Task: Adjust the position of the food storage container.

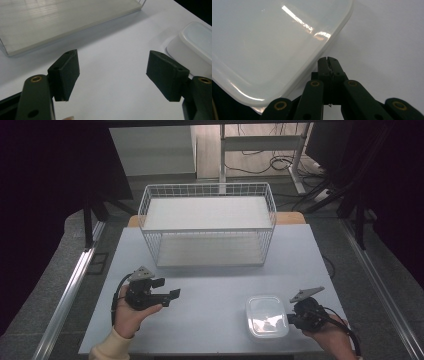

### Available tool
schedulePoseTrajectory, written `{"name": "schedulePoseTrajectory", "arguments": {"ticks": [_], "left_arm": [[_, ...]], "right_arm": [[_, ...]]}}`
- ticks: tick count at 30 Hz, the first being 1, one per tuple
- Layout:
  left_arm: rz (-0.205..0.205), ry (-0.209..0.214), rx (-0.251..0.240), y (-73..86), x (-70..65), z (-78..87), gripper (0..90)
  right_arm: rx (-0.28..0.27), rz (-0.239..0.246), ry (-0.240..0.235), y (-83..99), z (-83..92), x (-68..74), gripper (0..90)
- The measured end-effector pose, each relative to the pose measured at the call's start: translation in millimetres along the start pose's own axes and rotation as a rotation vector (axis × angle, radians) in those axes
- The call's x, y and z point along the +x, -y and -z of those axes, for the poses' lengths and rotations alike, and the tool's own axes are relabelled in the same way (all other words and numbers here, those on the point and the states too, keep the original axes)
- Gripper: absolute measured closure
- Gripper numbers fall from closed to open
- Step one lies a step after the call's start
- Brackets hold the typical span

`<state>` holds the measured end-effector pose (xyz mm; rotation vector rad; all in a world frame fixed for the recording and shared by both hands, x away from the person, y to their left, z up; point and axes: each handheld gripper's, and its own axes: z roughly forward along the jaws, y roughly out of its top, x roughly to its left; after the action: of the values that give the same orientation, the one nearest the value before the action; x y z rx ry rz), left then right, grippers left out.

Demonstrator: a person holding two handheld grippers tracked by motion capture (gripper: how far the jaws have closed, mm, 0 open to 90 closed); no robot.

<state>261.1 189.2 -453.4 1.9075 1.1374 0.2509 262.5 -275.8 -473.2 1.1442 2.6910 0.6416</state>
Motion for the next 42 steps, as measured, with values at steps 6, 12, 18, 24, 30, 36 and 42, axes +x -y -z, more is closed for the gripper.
{"name": "schedulePoseTrajectory", "arguments": {"ticks": [6,12,18,24,30,36,42], "left_arm": [[0.001,0.000,0.001,0.4,0.4,0.2,26.3],[0.000,0.002,0.003,0.4,-0.7,-0.8,26.2],[-0.007,0.004,0.008,-0.1,-3.2,-2.1,26.3],[-0.001,0.002,0.008,0.6,-1.3,-2.3,26.3],[0.000,0.002,0.009,1.4,-0.1,-2.6,26.3],[0.005,-0.001,0.011,2.1,2.2,-3.3,26.3],[0.003,-0.003,0.007,1.6,1.5,-1.9,26.2]], "right_arm": [[-0.023,0.026,-0.023,-3.8,2.2,4.4,89.5],[-0.027,0.053,-0.096,15.8,11.9,9.8,89.6],[-0.032,0.084,-0.135,15.4,9.1,23.4,89.6],[-0.030,0.122,-0.157,1.3,-2.6,36.7,89.6],[-0.041,0.159,-0.160,-22.2,-19.7,48.5,89.6],[-0.071,0.171,-0.148,-48.7,-30.8,48.3,89.6],[-0.095,0.179,-0.117,-74.5,-39.9,45.2,89.6]]}}
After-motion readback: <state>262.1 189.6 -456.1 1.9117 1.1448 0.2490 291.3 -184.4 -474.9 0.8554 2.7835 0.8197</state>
